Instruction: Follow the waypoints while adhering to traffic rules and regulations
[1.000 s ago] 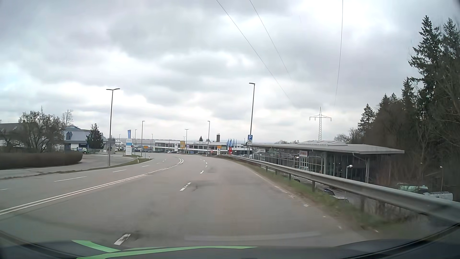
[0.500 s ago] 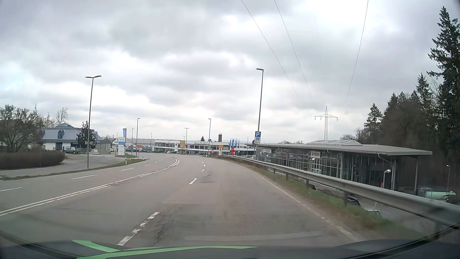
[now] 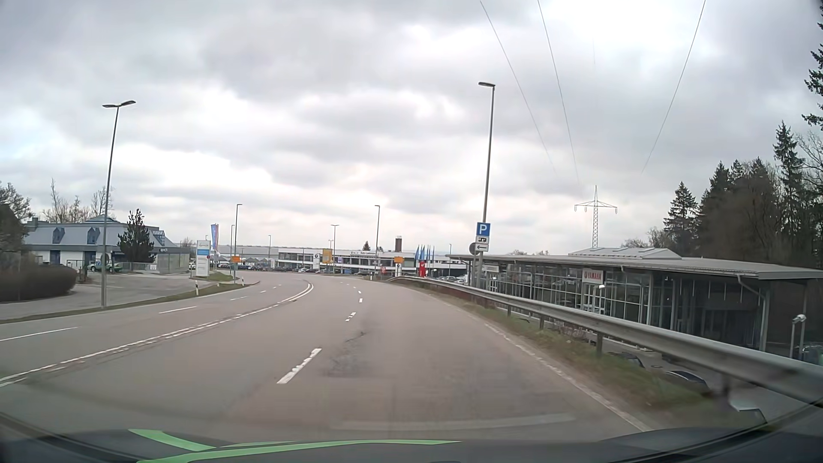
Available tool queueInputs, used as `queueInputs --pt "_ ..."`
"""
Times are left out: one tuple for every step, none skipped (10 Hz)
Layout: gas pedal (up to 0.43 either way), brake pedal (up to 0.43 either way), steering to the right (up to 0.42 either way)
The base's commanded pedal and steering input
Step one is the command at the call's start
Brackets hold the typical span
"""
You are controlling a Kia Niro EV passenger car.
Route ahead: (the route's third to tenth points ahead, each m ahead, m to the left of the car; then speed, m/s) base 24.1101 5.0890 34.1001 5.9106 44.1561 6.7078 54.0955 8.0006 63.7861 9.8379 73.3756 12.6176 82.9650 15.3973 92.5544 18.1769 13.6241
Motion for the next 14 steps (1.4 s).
queueInputs --pt "0.000 0.000 -0.008" --pt "0.000 0.000 -0.008" --pt "0.000 0.000 -0.008" --pt "0.000 0.000 -0.009" --pt "0.000 0.000 -0.010" --pt "0.000 0.000 -0.010" --pt "0.000 0.000 -0.010" --pt "0.000 0.000 -0.010" --pt "0.000 0.000 -0.011" --pt "0.000 0.000 -0.011" --pt "0.000 0.000 -0.011" --pt "0.000 0.000 -0.011" --pt "0.000 0.000 -0.012" --pt "0.000 0.000 -0.014"
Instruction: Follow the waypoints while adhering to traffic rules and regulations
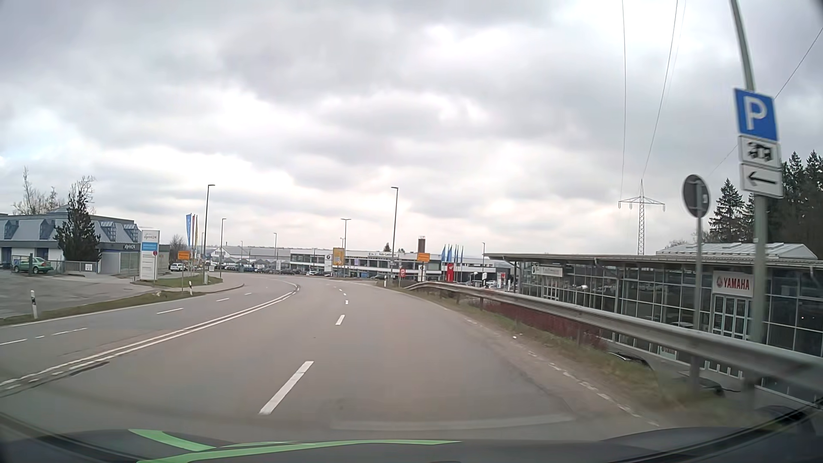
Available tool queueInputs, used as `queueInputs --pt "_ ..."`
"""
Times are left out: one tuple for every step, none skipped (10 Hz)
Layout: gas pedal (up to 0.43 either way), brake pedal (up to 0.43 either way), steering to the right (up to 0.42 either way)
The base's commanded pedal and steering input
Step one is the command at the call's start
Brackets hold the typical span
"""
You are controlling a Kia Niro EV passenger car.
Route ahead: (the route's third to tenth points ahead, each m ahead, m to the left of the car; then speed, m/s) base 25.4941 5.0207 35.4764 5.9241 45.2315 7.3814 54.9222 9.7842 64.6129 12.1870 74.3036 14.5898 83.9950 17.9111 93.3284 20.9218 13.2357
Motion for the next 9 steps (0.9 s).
queueInputs --pt "0.000 0.000 -0.015" --pt "0.000 0.000 -0.017" --pt "0.000 0.000 -0.017" --pt "0.000 0.000 -0.018" --pt "0.000 0.000 -0.018" --pt "0.000 0.000 -0.018" --pt "0.000 0.000 -0.018" --pt "0.000 0.000 -0.018" --pt "0.000 0.000 -0.018"
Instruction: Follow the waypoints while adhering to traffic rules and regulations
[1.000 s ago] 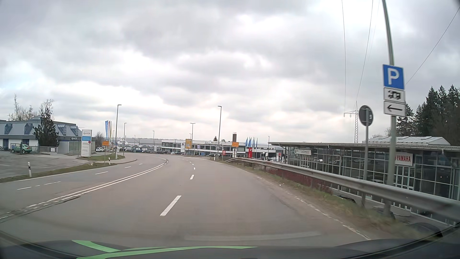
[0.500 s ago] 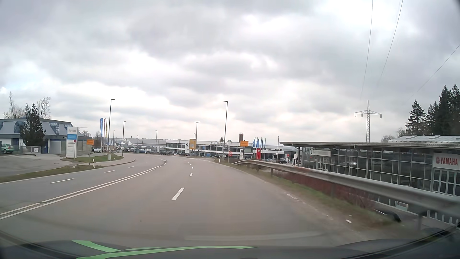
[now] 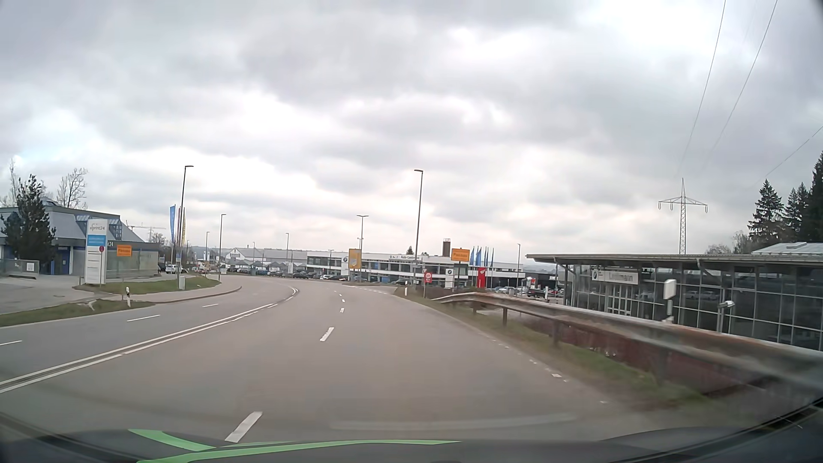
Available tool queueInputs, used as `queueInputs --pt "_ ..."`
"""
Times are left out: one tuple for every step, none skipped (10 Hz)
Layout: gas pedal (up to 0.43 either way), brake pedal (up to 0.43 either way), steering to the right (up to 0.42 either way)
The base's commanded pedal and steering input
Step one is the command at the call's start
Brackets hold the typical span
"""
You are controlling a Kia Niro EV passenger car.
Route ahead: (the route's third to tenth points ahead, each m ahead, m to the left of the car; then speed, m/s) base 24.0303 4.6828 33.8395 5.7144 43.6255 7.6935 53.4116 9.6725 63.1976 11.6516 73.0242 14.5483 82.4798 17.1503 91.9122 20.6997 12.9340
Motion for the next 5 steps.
queueInputs --pt "0.000 0.000 -0.019" --pt "0.000 0.000 -0.019" --pt "0.000 0.000 -0.020" --pt "0.008 0.000 -0.020" --pt "0.020 0.000 -0.020"
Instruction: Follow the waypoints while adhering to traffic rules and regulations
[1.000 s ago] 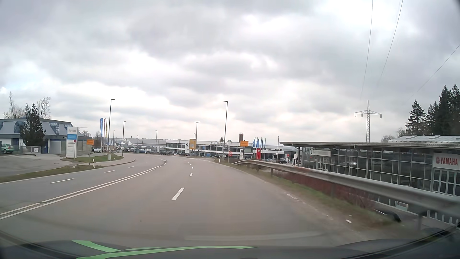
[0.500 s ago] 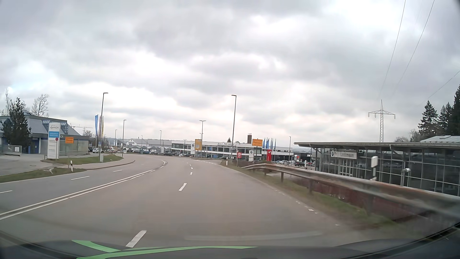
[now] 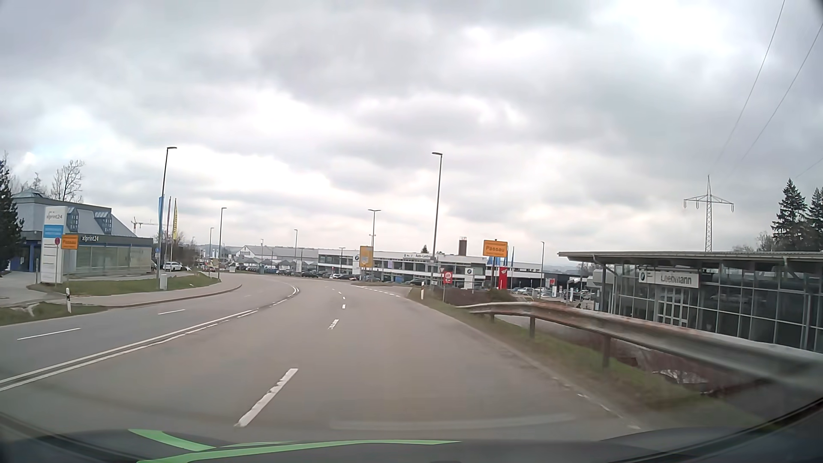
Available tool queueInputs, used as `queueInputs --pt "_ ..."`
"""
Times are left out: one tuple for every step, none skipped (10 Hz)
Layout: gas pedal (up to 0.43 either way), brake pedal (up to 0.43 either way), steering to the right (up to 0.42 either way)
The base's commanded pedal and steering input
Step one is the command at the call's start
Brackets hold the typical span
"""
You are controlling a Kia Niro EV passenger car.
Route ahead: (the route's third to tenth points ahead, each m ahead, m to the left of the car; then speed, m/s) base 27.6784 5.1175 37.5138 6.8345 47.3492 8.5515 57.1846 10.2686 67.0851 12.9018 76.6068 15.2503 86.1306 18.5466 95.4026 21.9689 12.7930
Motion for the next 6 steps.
queueInputs --pt "0.028 0.000 -0.020" --pt "0.039 0.000 -0.020" --pt "0.039 0.000 -0.020" --pt "0.039 0.000 -0.020" --pt "0.039 0.000 -0.020" --pt "0.039 0.000 -0.020"
